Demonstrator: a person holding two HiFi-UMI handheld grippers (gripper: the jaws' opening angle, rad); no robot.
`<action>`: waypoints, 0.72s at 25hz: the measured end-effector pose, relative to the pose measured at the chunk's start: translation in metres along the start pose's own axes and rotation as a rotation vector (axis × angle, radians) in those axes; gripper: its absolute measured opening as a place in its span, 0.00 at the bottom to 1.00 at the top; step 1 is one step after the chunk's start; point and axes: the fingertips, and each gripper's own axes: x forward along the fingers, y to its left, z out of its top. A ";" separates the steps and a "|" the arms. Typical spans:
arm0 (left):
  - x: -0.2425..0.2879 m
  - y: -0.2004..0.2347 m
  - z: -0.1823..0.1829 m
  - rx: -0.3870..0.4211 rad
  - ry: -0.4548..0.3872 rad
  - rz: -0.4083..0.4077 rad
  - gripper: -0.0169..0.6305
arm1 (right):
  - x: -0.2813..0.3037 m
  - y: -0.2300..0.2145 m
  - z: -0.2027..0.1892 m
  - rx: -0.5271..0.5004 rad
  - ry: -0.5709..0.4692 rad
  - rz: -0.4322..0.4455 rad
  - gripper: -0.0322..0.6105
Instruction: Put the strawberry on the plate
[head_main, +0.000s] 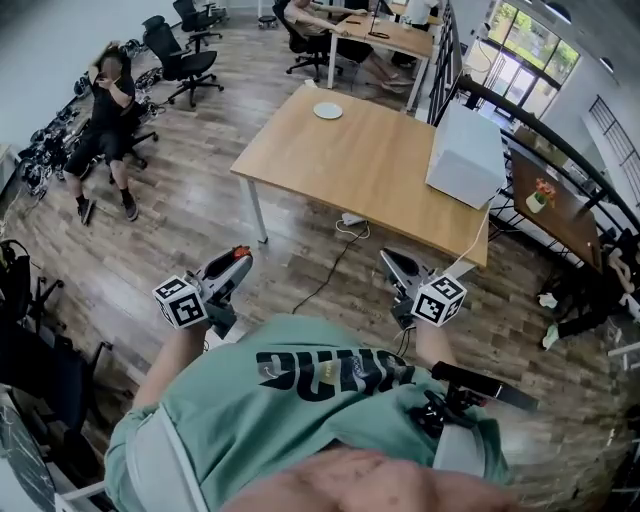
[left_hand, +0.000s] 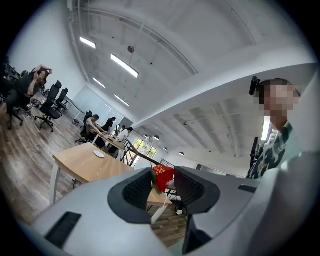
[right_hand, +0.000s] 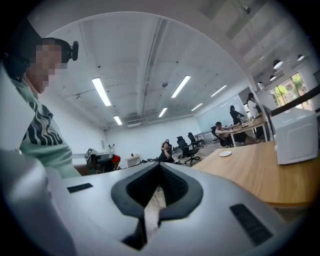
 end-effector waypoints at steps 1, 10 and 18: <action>0.008 -0.001 -0.002 -0.002 0.012 -0.007 0.25 | -0.007 -0.006 -0.003 0.010 -0.004 -0.015 0.06; 0.067 0.022 -0.005 -0.045 0.068 -0.125 0.25 | -0.040 -0.045 -0.009 0.061 -0.027 -0.181 0.06; 0.081 0.104 0.029 -0.102 0.068 -0.264 0.25 | 0.016 -0.042 0.008 0.014 -0.022 -0.325 0.06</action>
